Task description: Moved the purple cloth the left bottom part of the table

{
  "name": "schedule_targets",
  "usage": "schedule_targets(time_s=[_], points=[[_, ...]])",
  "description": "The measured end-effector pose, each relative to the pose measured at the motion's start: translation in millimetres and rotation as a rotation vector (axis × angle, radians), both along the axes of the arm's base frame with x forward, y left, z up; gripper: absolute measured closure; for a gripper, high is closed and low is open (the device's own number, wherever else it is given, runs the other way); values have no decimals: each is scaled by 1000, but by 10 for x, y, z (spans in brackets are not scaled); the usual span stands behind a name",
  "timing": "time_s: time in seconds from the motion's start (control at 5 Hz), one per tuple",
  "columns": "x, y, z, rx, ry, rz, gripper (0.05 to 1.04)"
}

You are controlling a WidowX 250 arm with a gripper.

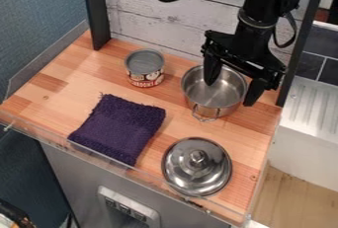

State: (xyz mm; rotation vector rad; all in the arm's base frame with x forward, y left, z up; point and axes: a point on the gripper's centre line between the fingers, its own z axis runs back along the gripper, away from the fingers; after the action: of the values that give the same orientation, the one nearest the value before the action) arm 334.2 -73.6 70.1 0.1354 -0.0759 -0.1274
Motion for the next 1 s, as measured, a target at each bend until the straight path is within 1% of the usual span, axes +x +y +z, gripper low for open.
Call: schedule_targets(time_s=[0.2, 0.4, 0.6, 0.8, 1.0], points=[[-44, 7, -120, 5, 30, 1, 83], [-311, 265, -200, 7, 64, 45, 83], [-488, 597, -144, 3, 39, 121, 83], [-703, 936, -172, -23, 12, 179, 83], [-823, 1217, -364, -75, -18, 182, 83]])
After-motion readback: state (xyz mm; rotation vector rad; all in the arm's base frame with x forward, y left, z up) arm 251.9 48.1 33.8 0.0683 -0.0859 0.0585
